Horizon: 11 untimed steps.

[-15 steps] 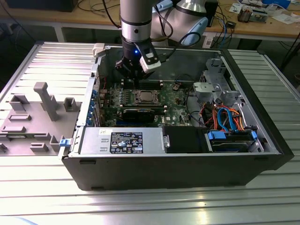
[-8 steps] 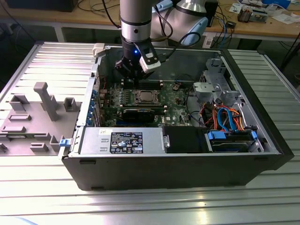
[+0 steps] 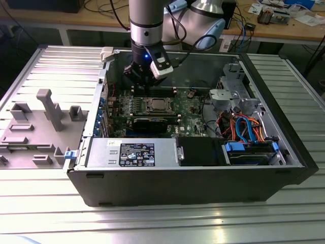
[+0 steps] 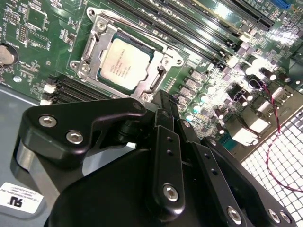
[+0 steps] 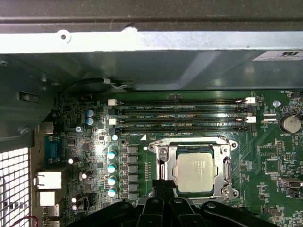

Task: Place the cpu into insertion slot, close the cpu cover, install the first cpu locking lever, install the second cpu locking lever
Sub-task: 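Install the first cpu locking lever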

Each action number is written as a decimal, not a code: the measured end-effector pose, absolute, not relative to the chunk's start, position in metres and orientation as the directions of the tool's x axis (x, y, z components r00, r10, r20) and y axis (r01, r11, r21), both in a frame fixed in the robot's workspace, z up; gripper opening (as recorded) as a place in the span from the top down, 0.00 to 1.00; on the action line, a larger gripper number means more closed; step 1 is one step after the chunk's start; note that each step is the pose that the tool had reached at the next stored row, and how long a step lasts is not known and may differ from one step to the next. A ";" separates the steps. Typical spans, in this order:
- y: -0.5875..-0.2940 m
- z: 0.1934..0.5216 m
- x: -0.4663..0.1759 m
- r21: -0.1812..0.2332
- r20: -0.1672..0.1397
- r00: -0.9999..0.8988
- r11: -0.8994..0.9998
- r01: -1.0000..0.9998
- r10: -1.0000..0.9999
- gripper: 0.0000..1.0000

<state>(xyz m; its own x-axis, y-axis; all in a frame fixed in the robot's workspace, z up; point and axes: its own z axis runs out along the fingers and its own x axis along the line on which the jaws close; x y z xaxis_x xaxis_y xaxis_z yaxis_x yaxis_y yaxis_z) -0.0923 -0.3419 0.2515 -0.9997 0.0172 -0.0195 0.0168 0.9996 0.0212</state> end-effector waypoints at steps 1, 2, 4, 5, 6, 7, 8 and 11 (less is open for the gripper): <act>-0.342 0.251 -0.094 0.022 -0.020 -1.000 1.000 0.015 0.015 0.89; -0.342 0.252 -0.096 0.022 -0.019 -1.000 1.000 0.013 0.014 0.89; -0.342 0.251 -0.099 0.022 -0.020 -1.000 1.000 0.008 0.009 0.89; -0.342 0.251 -0.100 0.022 -0.020 -1.000 1.000 0.004 0.004 0.89; -0.342 0.251 -0.101 0.022 -0.020 -1.000 1.000 -0.002 -0.001 0.89; -0.342 0.252 -0.101 0.022 -0.020 -1.000 1.000 -0.009 -0.008 0.89; -0.342 0.252 -0.101 0.022 -0.019 -1.000 1.000 -0.016 -0.016 0.89; -0.342 0.252 -0.105 0.023 -0.020 -0.999 0.999 -0.026 -0.025 0.89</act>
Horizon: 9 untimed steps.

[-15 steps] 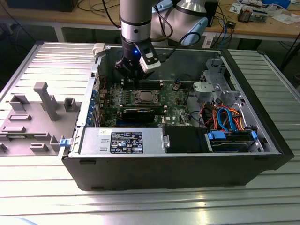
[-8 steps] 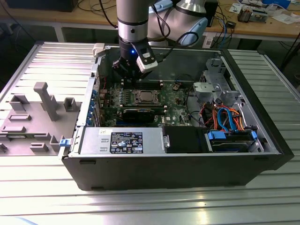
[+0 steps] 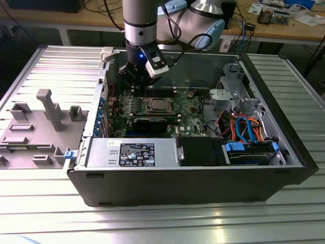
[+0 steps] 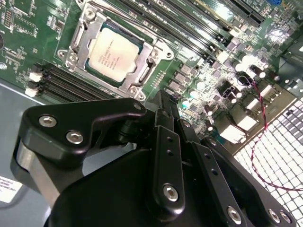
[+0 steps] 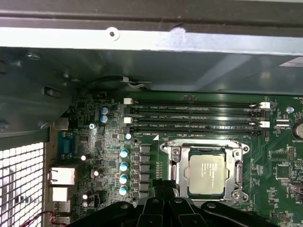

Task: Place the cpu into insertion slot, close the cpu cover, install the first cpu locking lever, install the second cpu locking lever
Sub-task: 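Install the first cpu locking lever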

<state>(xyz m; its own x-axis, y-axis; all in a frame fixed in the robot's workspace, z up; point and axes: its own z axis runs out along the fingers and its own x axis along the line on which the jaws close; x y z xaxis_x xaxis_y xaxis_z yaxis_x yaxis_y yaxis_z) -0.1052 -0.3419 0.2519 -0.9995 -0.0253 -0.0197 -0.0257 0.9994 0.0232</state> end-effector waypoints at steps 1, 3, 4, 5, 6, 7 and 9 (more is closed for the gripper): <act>-0.342 0.252 -0.107 0.023 -0.020 -0.999 0.999 -0.026 -0.026 0.89; -0.341 0.252 -0.109 0.023 -0.020 -0.999 0.999 -0.026 -0.026 0.89; -0.341 0.252 -0.110 0.023 -0.020 -0.999 0.999 -0.026 -0.026 0.89; -0.341 0.252 -0.111 0.023 -0.020 -0.999 0.999 -0.027 -0.026 0.89; -0.340 0.252 -0.111 0.023 -0.020 -0.999 0.999 -0.027 -0.027 0.89; -0.339 0.252 -0.112 0.023 -0.020 -0.999 0.999 -0.028 -0.028 0.89; -0.337 0.252 -0.113 0.023 -0.020 -0.999 0.999 -0.030 -0.029 0.89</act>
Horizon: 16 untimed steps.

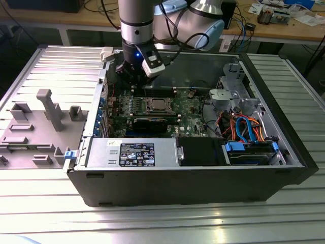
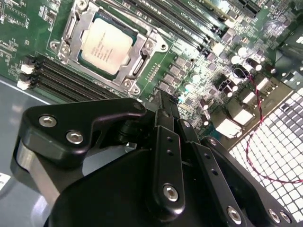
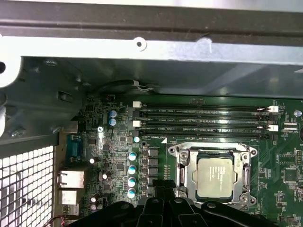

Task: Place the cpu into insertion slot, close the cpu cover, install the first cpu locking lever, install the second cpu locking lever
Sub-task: 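Install the first cpu locking lever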

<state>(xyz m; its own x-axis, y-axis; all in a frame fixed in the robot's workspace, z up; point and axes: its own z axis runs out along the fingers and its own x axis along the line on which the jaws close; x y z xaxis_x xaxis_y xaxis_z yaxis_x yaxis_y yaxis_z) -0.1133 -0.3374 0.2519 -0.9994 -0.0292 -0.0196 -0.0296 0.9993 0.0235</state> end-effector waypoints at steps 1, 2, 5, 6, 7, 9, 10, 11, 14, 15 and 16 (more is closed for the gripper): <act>-0.337 0.252 -0.114 0.024 -0.020 -0.999 0.999 -0.030 -0.030 0.89; -0.335 0.252 -0.114 0.023 -0.020 -0.999 0.999 -0.031 -0.031 0.89; -0.329 0.252 -0.115 0.024 -0.020 -0.999 0.999 -0.033 -0.033 0.89; -0.327 0.252 -0.115 0.024 -0.020 -0.999 0.999 -0.034 -0.033 0.89; -0.325 0.252 -0.115 0.024 -0.020 -0.999 0.999 -0.034 -0.034 0.89; -0.320 0.254 -0.115 0.023 -0.020 -0.999 0.999 -0.036 -0.036 0.89; -0.318 0.254 -0.115 0.023 -0.020 -0.999 0.999 -0.037 -0.037 0.89; -0.316 0.255 -0.115 0.023 -0.020 -0.999 0.999 -0.038 -0.038 0.89; -0.312 0.255 -0.115 0.024 -0.020 -0.999 0.999 -0.040 -0.040 0.89; -0.311 0.255 -0.115 0.024 -0.021 -0.999 0.999 -0.041 -0.040 0.89; -0.311 0.256 -0.115 0.023 -0.021 -0.999 0.999 -0.041 -0.041 0.89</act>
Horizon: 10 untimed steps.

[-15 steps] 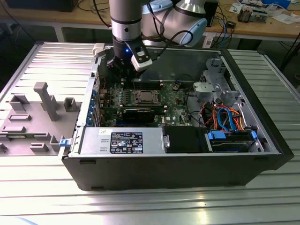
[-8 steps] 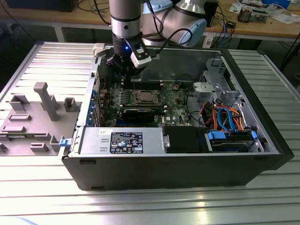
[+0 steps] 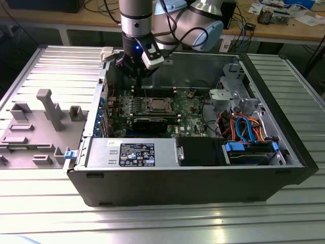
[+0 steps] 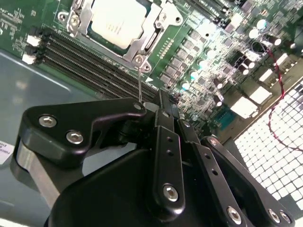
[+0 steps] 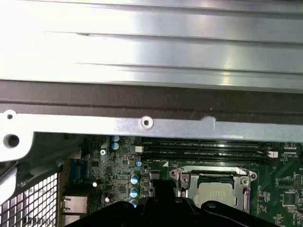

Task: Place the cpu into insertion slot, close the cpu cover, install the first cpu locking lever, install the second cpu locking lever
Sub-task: 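Install the first cpu locking lever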

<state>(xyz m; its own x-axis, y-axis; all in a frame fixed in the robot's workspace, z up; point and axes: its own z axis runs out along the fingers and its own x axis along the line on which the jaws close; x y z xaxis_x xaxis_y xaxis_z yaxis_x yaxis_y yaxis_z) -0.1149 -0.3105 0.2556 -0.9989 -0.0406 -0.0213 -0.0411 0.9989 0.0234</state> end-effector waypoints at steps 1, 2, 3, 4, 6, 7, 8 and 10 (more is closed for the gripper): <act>-0.310 0.256 -0.115 0.023 -0.022 -0.999 0.999 -0.041 -0.041 0.89; -0.310 0.256 -0.115 0.024 -0.024 -0.999 0.999 -0.041 -0.041 0.89; -0.310 0.256 -0.113 0.023 -0.024 -0.999 0.999 -0.041 -0.041 0.89; -0.310 0.256 -0.112 0.023 -0.024 -0.999 0.999 -0.041 -0.041 0.89; -0.310 0.256 -0.109 0.023 -0.024 -0.999 0.999 -0.041 -0.041 0.89; -0.310 0.256 -0.107 0.023 -0.024 -0.999 0.999 -0.041 -0.041 0.89; -0.310 0.256 -0.105 0.023 -0.024 -0.999 0.999 -0.041 -0.041 0.89; -0.310 0.256 -0.101 0.023 -0.024 -0.999 0.999 -0.041 -0.041 0.89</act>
